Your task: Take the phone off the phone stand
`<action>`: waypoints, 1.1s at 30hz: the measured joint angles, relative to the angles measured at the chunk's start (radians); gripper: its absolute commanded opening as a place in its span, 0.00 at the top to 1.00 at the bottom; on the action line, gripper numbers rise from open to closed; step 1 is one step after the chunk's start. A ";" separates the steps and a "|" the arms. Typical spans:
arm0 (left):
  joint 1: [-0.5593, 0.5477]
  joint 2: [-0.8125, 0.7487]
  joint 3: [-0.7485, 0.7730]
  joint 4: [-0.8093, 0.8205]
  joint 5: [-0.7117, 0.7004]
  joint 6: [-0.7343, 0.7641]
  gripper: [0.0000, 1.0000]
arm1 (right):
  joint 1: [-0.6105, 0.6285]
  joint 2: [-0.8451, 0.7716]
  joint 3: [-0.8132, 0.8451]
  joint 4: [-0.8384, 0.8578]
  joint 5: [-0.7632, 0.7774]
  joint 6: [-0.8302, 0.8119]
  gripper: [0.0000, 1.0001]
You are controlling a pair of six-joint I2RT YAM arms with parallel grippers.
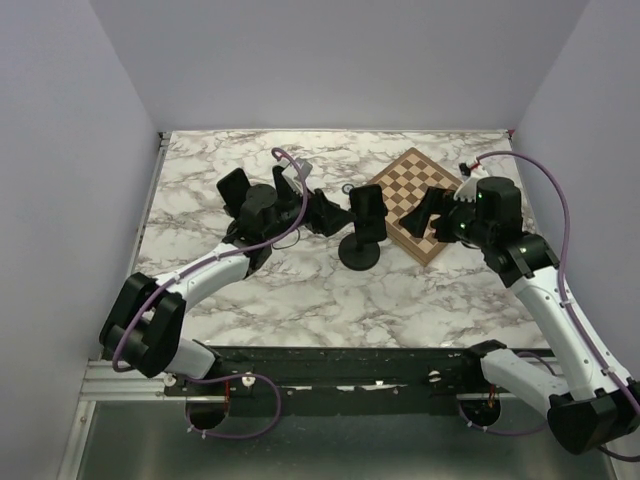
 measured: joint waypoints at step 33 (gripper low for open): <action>0.018 0.179 0.004 0.238 0.205 -0.016 0.54 | 0.153 0.096 0.074 0.022 0.030 0.003 0.00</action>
